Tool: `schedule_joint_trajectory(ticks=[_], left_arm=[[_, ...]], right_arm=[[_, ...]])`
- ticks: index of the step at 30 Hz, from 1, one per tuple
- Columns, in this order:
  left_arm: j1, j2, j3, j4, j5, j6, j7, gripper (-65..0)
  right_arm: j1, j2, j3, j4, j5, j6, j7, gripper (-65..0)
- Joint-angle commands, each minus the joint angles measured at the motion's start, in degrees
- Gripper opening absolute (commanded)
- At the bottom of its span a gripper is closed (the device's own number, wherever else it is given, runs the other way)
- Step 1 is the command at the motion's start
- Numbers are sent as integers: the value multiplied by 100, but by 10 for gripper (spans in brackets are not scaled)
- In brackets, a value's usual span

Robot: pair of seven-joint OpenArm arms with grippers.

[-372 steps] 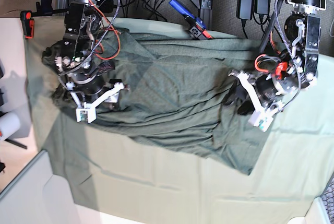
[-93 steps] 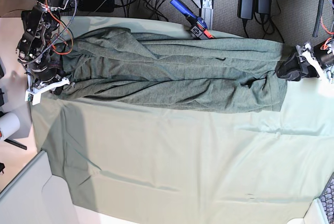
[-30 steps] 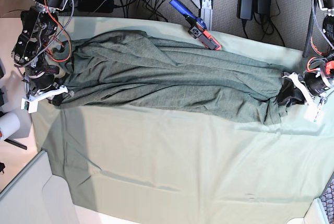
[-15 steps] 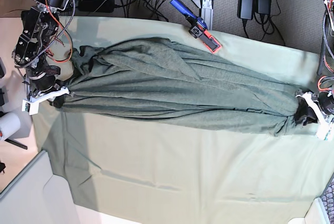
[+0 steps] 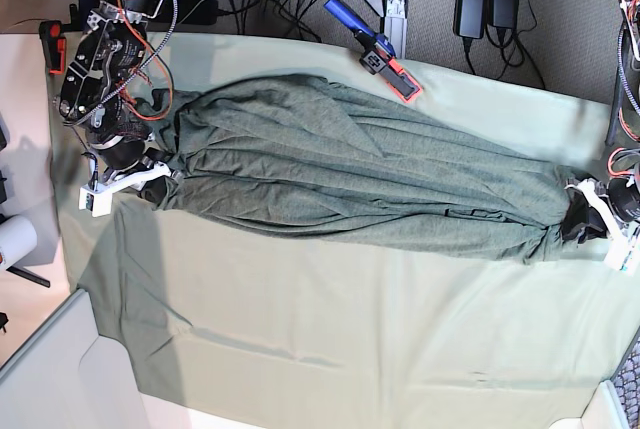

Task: Fold the T-shirt properly
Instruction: 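Twist and tighten the stretched shirt between both grippers, then carry the left gripper's shirt end toward the right gripper, folding it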

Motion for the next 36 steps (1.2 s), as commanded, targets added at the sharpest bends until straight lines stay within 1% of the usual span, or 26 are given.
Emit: schedule_joint_trajectory(ticks=[1,3,6,7,8,9,17,22,23,24,28,30,32,34,36], left_arm=[[-103,-94,-37,72,-101,-49,-103,-650],[-105,-94,-37,72,-105,-49,-105,-650],[-107,-94,-37,72,-136,-49,-105,-650],[-107,-94,-37,72,-153,-49,-107,-650],[-109,-94,-37,72,-164,-49,-107,-650],[-109,-96,-37,72,-166,-49,-107,-650],[-125,-129,-39,74,-109,-49,-114,-650],[-205,-157,-39,70,352,-49,-243,-650],[-238,-170,-39,66,470,22,-282,-650],[-269,-201,-39,52,610,90,-352,-650],[-402,-404,-37,39,1115,179,-590,-650],[-426,-529,-37,39,1263,319,-673,-650],[-424,-636,-37,48,1425,334,-796,-650],[-415,-688,-37,120,1541,348,-866,-650],[-376,-695,-37,310,1552,433,-868,-650]], right_arm=[[87,74,42,107,66,87,83,-650],[87,33,42,107,68,87,-33,-650],[85,-13,42,107,50,87,-186,-465],[85,-13,42,107,42,87,-203,-414],[85,-9,42,107,42,87,-205,-378],[87,-4,44,107,42,87,-214,-360],[68,-7,50,490,39,87,-289,-357],[9,-7,120,846,-20,87,-306,-357],[9,-7,136,859,-26,85,-306,-357],[9,-7,153,859,-22,85,-304,-357],[7,-7,162,857,-22,87,-304,-357],[11,-7,162,857,-20,87,-302,-357],[11,-7,162,857,-17,87,-297,-357],[11,-7,162,857,-20,87,-282,-357],[9,-7,162,857,-17,87,-282,-357]])
